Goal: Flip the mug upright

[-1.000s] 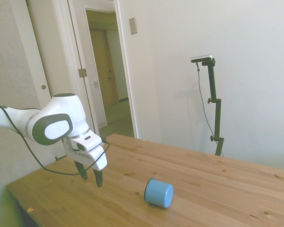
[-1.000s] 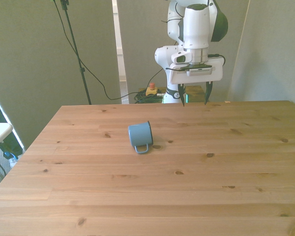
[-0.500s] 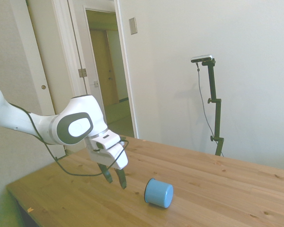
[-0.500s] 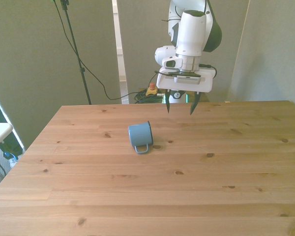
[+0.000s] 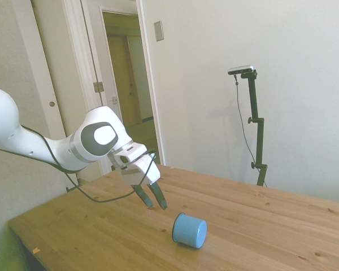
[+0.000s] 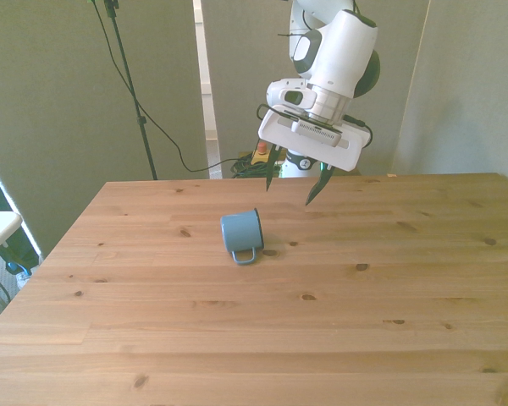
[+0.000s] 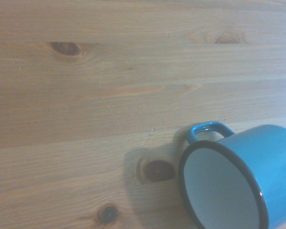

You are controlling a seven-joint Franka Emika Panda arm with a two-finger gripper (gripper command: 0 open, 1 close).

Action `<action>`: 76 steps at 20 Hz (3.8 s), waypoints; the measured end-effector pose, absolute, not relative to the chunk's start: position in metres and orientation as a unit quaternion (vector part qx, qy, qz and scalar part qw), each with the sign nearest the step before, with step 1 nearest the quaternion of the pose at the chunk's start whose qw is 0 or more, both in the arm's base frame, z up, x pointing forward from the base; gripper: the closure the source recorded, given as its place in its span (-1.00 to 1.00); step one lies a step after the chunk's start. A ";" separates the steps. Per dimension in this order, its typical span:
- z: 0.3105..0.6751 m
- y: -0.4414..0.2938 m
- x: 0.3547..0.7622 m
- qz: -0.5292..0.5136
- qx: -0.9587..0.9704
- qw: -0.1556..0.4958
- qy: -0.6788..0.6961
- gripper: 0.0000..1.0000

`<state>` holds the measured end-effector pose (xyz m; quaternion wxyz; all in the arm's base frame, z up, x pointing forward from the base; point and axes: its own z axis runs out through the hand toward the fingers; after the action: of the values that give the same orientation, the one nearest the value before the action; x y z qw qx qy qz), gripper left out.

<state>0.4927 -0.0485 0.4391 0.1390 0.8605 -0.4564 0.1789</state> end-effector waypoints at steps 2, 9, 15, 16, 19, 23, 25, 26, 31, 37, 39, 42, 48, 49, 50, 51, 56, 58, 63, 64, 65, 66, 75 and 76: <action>0.434 -0.046 0.494 0.187 0.862 0.159 -0.444 -1.00; 0.415 -0.048 0.497 0.220 0.840 0.222 -0.443 -1.00; 0.398 -0.065 0.500 0.224 0.829 0.249 -0.448 -1.00; 0.395 -0.067 0.501 0.225 0.827 0.253 -0.448 -1.00; 0.391 -0.074 0.507 0.227 0.823 0.260 -0.451 -1.00; 0.391 -0.079 0.513 0.236 0.815 0.276 -0.452 -1.00; 0.389 -0.081 0.514 0.241 0.809 0.285 -0.453 -1.00; 0.388 -0.082 0.515 0.242 0.807 0.288 -0.454 -1.00; 0.384 -0.088 0.519 0.247 0.797 0.304 -0.460 -1.00; 0.380 -0.093 0.520 0.252 0.787 0.322 -0.462 -1.00; 0.379 -0.095 0.520 0.252 0.785 0.325 -0.462 -1.00; 0.377 -0.099 0.522 0.256 0.782 0.332 -0.461 -1.00; 0.371 -0.104 0.525 0.253 0.780 0.335 -0.464 -1.00; 0.370 -0.104 0.526 0.253 0.780 0.335 -0.464 1.00; 0.369 -0.104 0.527 0.252 0.780 0.335 -0.464 1.00; 0.368 -0.105 0.528 0.252 0.780 0.336 -0.465 1.00; 0.368 -0.105 0.529 0.253 0.779 0.335 -0.466 1.00; 0.368 -0.105 0.529 0.253 0.779 0.335 -0.466 1.00; 0.366 -0.105 0.529 0.251 0.780 0.336 -0.465 1.00; 0.365 -0.105 0.530 0.251 0.780 0.336 -0.465 1.00; 0.364 -0.104 0.530 0.250 0.780 0.336 -0.464 1.00; 0.363 -0.104 0.531 0.250 0.781 0.336 -0.464 1.00; 0.360 -0.099 0.535 0.247 0.780 0.344 -0.460 1.00; 0.360 -0.099 0.536 0.247 0.780 0.345 -0.460 1.00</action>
<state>0.5355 -0.0987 0.3604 0.3451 0.7797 -0.4604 0.2472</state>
